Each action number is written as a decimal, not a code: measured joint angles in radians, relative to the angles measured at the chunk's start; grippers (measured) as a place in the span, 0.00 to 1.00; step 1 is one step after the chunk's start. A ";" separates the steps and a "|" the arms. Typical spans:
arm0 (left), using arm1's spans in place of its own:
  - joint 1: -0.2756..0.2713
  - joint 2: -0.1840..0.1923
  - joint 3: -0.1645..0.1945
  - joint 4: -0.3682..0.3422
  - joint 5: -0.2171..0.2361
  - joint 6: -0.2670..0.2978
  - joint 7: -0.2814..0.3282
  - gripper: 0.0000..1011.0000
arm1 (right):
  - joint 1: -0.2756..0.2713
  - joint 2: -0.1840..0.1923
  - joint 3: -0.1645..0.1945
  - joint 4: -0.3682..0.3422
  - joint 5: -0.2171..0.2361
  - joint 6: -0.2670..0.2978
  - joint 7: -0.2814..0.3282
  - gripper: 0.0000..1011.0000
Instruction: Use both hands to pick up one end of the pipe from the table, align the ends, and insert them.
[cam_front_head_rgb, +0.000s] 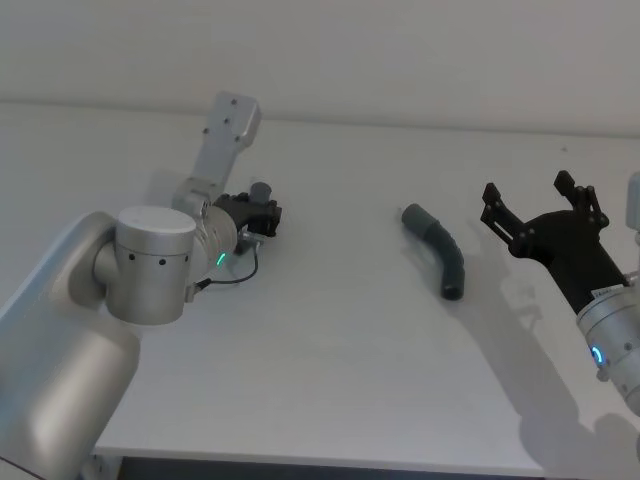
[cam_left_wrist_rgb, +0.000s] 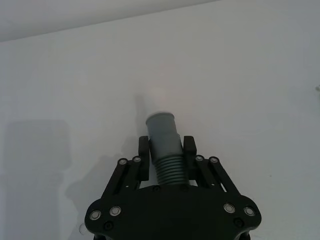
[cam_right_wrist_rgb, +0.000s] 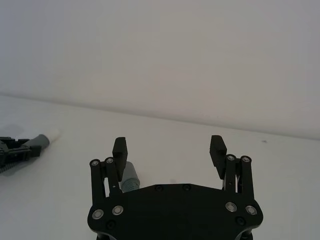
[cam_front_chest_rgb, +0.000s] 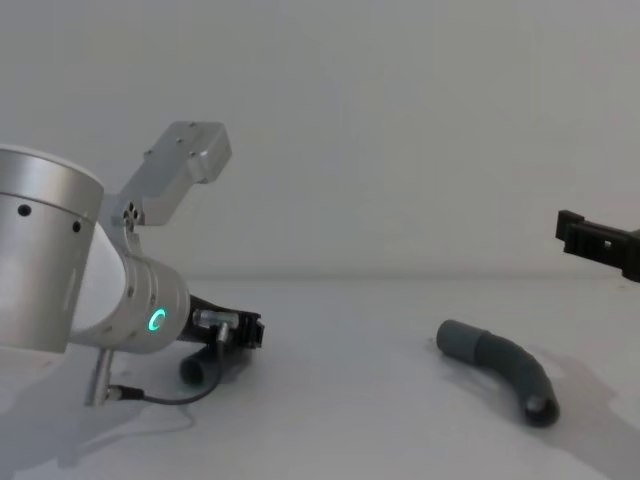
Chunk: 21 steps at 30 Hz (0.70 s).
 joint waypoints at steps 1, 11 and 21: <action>0.000 0.000 0.000 0.000 0.000 -0.001 0.000 0.40 | 0.000 0.000 0.000 0.000 0.000 0.000 0.000 0.99; 0.000 0.000 0.000 0.002 0.002 -0.005 -0.004 0.37 | 0.000 0.000 0.000 0.000 0.000 0.000 0.000 0.99; 0.000 0.000 0.000 0.002 0.002 -0.006 -0.005 0.37 | 0.000 0.000 0.000 0.000 0.000 0.000 0.000 0.99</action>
